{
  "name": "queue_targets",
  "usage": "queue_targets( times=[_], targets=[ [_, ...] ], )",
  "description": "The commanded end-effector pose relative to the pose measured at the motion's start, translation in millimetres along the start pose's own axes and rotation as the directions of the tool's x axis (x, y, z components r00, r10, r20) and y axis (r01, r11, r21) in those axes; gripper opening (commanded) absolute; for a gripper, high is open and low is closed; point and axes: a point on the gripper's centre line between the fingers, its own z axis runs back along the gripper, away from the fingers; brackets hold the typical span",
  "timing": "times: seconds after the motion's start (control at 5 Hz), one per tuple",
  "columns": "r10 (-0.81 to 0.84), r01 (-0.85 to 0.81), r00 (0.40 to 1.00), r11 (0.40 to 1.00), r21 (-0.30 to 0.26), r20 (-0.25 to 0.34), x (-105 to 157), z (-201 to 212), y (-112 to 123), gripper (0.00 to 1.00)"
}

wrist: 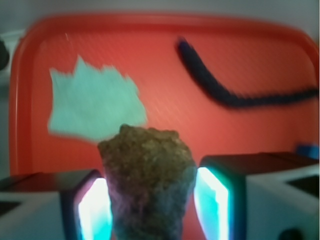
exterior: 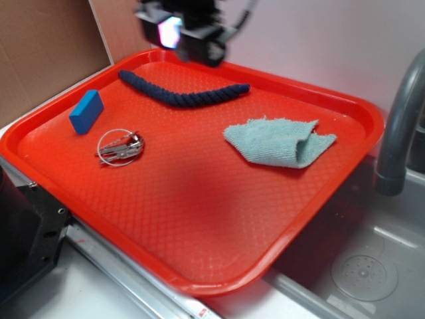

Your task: Grab the rock.

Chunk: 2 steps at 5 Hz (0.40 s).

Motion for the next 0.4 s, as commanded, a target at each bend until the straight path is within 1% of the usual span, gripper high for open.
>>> queue_targets(
  times=[0.0,0.2],
  targets=[
    [0.001,-0.001,0.996,1.0,0.002,0.09,-33.6,23.9,15.3,0.0],
    [-0.018,0.022,0.996,0.999,-0.039,0.091,-35.4,20.4,14.7,0.0]
  ],
)
